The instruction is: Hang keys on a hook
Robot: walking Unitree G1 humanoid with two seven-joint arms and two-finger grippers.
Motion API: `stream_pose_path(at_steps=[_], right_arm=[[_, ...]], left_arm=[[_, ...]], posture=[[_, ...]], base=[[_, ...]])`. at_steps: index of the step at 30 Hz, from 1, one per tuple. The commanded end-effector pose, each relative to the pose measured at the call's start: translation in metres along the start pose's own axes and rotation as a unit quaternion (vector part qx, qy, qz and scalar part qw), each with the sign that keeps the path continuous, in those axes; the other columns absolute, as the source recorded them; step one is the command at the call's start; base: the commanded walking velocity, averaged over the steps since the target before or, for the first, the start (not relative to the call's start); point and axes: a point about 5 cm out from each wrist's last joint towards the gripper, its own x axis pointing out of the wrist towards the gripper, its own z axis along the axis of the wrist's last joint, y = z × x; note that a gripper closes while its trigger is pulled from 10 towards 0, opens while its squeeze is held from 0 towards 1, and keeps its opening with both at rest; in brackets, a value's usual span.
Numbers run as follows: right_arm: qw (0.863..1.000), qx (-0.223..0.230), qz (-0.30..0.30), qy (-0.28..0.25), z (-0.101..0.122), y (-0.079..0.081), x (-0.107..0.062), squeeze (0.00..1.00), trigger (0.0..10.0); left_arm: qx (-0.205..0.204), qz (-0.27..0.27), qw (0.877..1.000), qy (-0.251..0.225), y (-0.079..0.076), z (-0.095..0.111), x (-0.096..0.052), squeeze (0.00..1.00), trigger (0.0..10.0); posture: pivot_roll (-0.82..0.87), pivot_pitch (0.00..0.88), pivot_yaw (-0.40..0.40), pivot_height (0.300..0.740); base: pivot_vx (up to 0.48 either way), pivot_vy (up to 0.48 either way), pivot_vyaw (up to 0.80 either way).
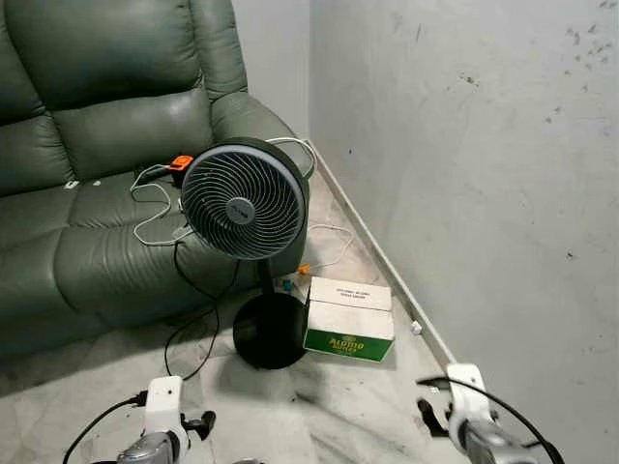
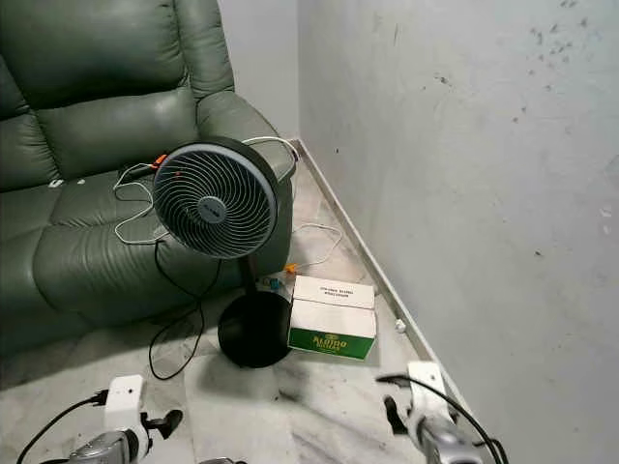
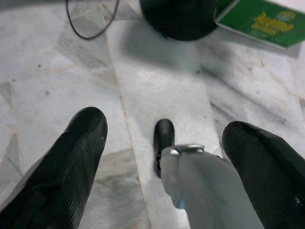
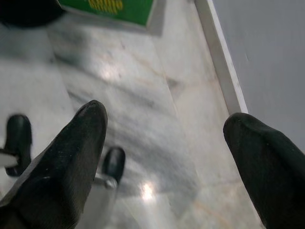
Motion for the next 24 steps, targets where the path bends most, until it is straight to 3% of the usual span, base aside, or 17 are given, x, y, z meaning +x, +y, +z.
stream_pose_path(at_steps=[1,6,9,24], right_arm=[[1.000,-0.015,0.004,0.009,-0.007,0.000,-0.001,0.00,10.0],[0.999,-0.042,0.015,0.026,-0.024,0.003,-0.004,0.00,10.0],[0.998,-0.051,0.021,0.028,-0.027,0.006,-0.004,0.00,10.0],[0.997,-0.071,0.030,0.018,-0.010,0.015,0.000,0.00,10.0]], left_arm=[[0.010,0.001,1.000,0.006,-0.003,-0.002,0.000,0.00,10.0],[0.016,-0.005,1.000,0.010,-0.017,-0.001,0.003,0.00,10.0],[0.019,-0.005,1.000,0.010,-0.016,-0.001,0.003,0.00,10.0],[0.031,-0.003,0.999,0.012,-0.012,-0.001,0.003,0.00,10.0]], posture=[[0.02,0.052,-0.001,0.740],[0.02,0.054,-0.001,0.740],[0.02,0.057,-0.001,0.740],[0.02,0.057,0.002,0.740]], base=[[0.000,0.000,0.00],[0.000,-0.050,0.00],[0.000,0.171,0.00],[0.000,0.039,0.00]])
